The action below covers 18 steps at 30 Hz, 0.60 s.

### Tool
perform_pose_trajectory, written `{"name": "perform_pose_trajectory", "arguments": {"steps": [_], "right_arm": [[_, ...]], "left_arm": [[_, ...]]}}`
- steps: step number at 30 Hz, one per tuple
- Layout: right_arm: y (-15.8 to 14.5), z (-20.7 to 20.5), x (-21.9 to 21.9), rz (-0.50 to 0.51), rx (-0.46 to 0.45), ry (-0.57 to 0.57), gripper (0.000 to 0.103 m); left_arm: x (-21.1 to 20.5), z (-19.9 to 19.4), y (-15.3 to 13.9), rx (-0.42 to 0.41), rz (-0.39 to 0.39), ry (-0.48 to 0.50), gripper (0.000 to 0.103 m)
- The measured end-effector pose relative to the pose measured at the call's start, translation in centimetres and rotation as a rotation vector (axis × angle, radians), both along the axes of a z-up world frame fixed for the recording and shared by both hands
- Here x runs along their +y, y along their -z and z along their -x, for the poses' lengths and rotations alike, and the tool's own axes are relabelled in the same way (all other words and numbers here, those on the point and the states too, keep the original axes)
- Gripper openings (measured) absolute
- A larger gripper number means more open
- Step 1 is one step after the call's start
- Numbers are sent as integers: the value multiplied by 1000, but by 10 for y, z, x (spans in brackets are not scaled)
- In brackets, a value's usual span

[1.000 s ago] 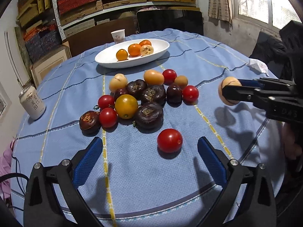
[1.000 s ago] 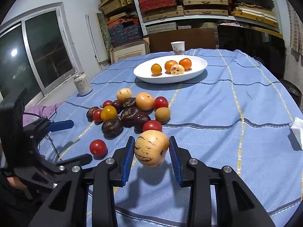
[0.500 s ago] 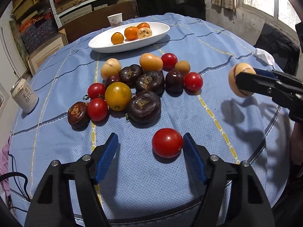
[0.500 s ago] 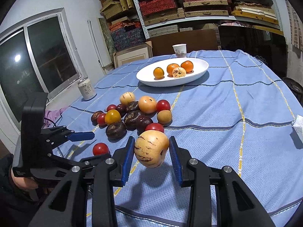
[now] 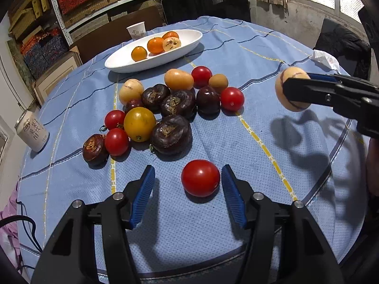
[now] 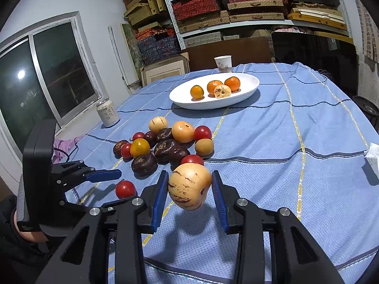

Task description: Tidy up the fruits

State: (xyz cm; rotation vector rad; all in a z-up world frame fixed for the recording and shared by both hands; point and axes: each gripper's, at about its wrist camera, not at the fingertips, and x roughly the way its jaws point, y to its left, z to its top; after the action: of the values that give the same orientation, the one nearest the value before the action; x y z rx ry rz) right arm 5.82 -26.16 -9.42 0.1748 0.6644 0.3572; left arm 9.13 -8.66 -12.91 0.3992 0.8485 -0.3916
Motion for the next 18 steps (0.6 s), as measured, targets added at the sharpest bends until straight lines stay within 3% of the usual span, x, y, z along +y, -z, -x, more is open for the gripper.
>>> {"name": "perform_pose_trajectory", "arguments": {"steps": [6, 10, 12, 13, 14, 18], "right_arm": [[0, 0, 1, 2, -1, 3, 38], [0, 0, 0, 2, -3, 4, 38], [0, 0, 0, 1, -3, 5, 38], [0, 0, -2, 0, -4, 5, 38], [0, 0, -3, -3, -5, 6, 38], [-1, 1, -4, -8, -6, 8, 38]], "left_arm": [[3, 0, 0, -2, -3, -21, 59], [10, -5, 0, 33, 42, -37, 58], [11, -5, 0, 40, 56, -34, 48], [11, -5, 1, 42, 62, -28, 36], [12, -4, 0, 45, 73, -23, 30], [12, -3, 0, 46, 82, -29, 30]]}}
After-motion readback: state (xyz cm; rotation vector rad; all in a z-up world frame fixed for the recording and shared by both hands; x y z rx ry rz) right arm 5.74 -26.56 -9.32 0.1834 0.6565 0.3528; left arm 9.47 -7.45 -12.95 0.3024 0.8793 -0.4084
